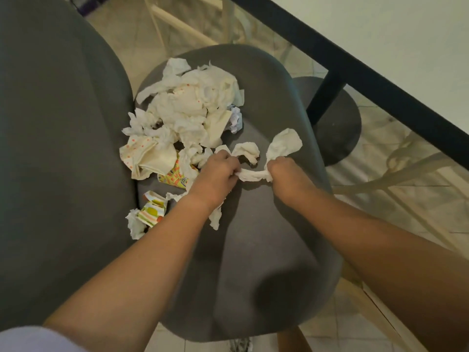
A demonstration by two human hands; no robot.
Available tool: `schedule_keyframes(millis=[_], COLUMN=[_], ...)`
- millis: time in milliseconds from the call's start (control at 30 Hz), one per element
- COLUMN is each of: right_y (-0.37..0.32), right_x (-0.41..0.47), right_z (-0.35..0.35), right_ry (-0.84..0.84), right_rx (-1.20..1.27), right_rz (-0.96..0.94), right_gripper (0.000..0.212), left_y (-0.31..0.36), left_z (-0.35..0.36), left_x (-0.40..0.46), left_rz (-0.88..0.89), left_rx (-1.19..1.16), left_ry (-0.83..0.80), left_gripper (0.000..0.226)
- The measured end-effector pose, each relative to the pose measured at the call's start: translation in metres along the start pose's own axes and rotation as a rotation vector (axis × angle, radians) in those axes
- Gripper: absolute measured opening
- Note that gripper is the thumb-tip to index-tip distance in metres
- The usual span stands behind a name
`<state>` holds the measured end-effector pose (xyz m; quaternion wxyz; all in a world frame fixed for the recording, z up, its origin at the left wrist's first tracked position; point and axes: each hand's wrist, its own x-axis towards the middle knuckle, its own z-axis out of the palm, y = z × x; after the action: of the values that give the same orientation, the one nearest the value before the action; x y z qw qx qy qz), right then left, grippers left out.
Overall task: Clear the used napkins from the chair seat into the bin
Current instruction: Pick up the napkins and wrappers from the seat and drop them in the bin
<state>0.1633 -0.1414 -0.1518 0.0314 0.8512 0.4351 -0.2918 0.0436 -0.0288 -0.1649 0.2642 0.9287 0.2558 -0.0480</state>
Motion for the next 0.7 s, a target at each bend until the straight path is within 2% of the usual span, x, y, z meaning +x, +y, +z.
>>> schedule_keyframes(millis=[133, 200, 367, 500, 600, 700], right_y=[-0.018, -0.026, -0.033, -0.027, -0.02, -0.011], right_x=[-0.026, -0.046, -0.095, -0.124, -0.143, -0.154], right_z=[-0.012, -0.017, -0.024, -0.025, -0.025, -0.022], right_ry=[-0.053, 0.01, 0.075, 0.122, 0.184, 0.233], right_rx=[0.073, 0.131, 0.112, 0.167, 0.249, 0.35], right_rz=[0.06, 0.061, 0.056, 0.114, 0.138, 0.146], right_gripper=[0.038, 0.04, 0.029, 0.028, 0.026, 0.016], left_y=[0.003, 0.007, 0.017, 0.019, 0.027, 0.044], left_z=[-0.021, -0.033, -0.06, -0.074, -0.08, -0.085], left_x=[-0.022, -0.036, -0.07, -0.086, -0.092, -0.093], left_rz=[-0.008, 0.0, 0.036, 0.037, 0.038, -0.043], left_rx=[-0.02, -0.012, -0.08, -0.053, -0.074, -0.305], left_ry=[0.016, 0.003, -0.068, -0.067, 0.045, 0.248], left_gripper=[0.019, 0.022, 0.032, 0.029, 0.016, 0.009])
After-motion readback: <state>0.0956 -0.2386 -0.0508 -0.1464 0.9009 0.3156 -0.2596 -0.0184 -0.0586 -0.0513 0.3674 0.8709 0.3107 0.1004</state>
